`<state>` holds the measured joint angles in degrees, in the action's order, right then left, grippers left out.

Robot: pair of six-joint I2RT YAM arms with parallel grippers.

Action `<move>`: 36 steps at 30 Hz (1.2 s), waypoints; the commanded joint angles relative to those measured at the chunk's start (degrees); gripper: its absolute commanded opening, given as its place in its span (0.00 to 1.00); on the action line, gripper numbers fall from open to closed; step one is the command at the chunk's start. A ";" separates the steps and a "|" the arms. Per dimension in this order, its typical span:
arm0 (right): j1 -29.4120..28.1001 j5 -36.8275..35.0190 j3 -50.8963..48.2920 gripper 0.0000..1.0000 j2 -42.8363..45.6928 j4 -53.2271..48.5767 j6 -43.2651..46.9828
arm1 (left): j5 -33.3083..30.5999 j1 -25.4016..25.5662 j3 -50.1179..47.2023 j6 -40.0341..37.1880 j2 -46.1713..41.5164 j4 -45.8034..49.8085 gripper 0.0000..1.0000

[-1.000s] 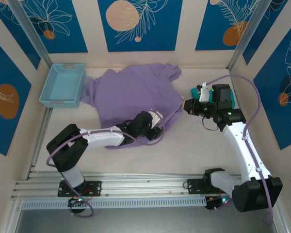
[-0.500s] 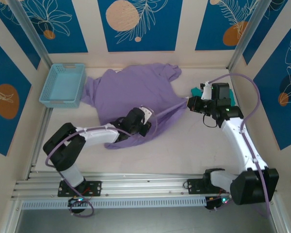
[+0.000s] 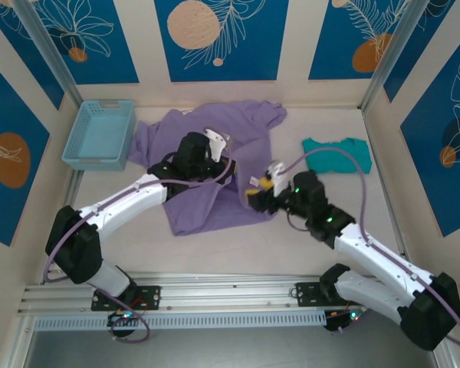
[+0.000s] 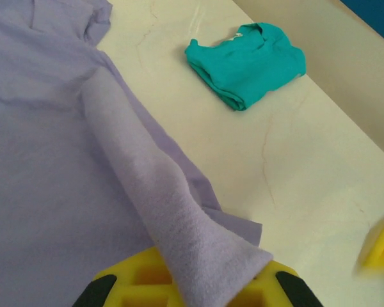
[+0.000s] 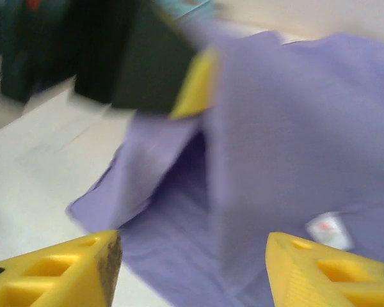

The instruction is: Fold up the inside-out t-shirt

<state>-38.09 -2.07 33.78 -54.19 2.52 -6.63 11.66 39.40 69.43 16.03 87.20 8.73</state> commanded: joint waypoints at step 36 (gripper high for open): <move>-4.54 -30.04 12.72 0.43 -51.03 26.96 7.87 | 25.59 8.47 24.60 -2.29 1.85 18.34 0.00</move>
<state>-42.83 -31.14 44.05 -103.79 31.81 2.79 32.93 46.13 89.93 14.02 88.27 28.08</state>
